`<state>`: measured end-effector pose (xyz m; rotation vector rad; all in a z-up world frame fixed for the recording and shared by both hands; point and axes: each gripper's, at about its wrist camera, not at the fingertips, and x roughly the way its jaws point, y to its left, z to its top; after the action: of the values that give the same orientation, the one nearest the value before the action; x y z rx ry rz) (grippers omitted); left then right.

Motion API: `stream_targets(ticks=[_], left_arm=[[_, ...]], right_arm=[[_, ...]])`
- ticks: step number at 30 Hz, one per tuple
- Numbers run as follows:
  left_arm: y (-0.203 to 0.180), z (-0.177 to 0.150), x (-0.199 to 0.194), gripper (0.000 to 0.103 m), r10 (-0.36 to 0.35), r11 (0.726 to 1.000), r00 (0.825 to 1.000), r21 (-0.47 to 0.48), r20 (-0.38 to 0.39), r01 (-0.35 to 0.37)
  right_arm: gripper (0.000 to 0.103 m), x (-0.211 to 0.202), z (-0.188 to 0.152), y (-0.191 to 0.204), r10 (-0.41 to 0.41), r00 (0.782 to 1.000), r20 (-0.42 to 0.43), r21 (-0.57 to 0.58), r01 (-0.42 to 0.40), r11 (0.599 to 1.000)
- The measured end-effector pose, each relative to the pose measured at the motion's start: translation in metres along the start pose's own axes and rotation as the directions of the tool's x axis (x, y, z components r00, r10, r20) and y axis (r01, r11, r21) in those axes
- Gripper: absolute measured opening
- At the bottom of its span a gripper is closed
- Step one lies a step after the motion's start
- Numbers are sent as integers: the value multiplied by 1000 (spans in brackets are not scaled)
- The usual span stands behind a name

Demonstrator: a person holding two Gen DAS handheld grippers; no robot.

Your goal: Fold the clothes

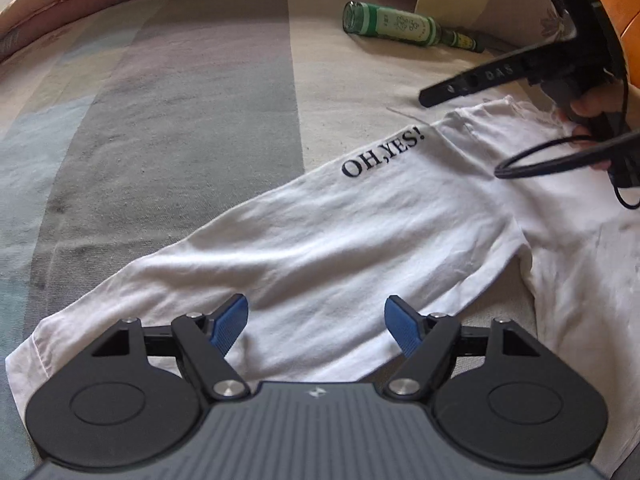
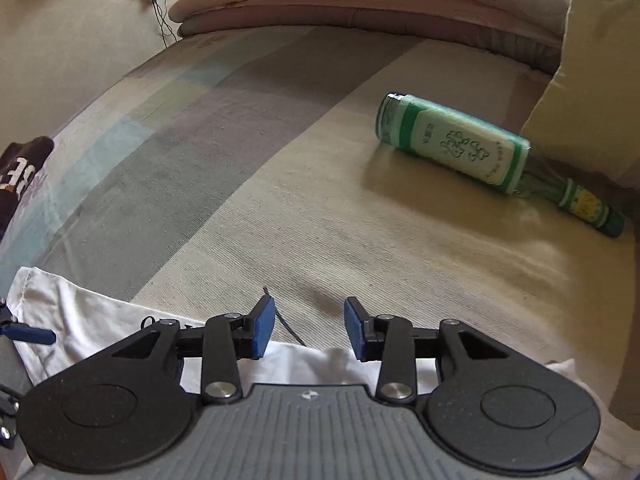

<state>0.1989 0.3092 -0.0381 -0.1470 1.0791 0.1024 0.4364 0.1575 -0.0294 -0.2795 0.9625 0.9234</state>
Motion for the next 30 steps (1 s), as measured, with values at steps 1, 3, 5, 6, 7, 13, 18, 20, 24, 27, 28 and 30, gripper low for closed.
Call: stream_targets(ticks=[1,3,5,6,7,13,18,20,24,27,28,30], left_arm=[[2,-1,0,75,13,1000,1000,-8,-1,-13],[6,-2,4,75,45,999,999,-27,-20,-45],[12,-7,9,75,62,996,997,-57,-39,-64],[13,-10,9,75,59,996,998,-70,-29,-60],[15,-12,8,76,58,995,998,-79,-20,-59],[22,-18,4,79,101,992,994,-67,-47,-104],[37,-13,-9,74,134,983,986,-112,-94,-144],[38,-5,-17,75,129,985,990,-110,-57,-134],[26,31,-15,75,26,995,999,-96,29,-23],[2,68,3,75,-112,991,991,-66,76,117],[-11,79,11,75,-162,985,984,-53,79,167],[-39,98,28,75,-249,968,967,-12,50,249]], right_arm=[[53,-7,-6,-1,-42,999,0,-12,42,999],[54,-15,-19,-6,-124,992,-19,-18,124,992],[59,-11,-31,-12,-151,987,-54,17,152,988],[62,-7,-37,-14,-156,985,-70,37,159,987],[66,-3,-42,-16,-163,983,-80,51,167,985],[90,26,-18,-30,-241,971,0,86,240,967],[90,-1,-12,-34,-203,979,-6,95,202,975],[91,-24,-25,-28,-194,981,4,72,193,978],[94,-60,-68,-17,-199,979,-33,38,200,979],[94,-80,-105,-7,-218,973,-79,4,219,976],[94,-85,-116,-4,-225,970,-91,-8,225,974],[94,-93,-135,1,-245,964,-104,-25,243,970]])
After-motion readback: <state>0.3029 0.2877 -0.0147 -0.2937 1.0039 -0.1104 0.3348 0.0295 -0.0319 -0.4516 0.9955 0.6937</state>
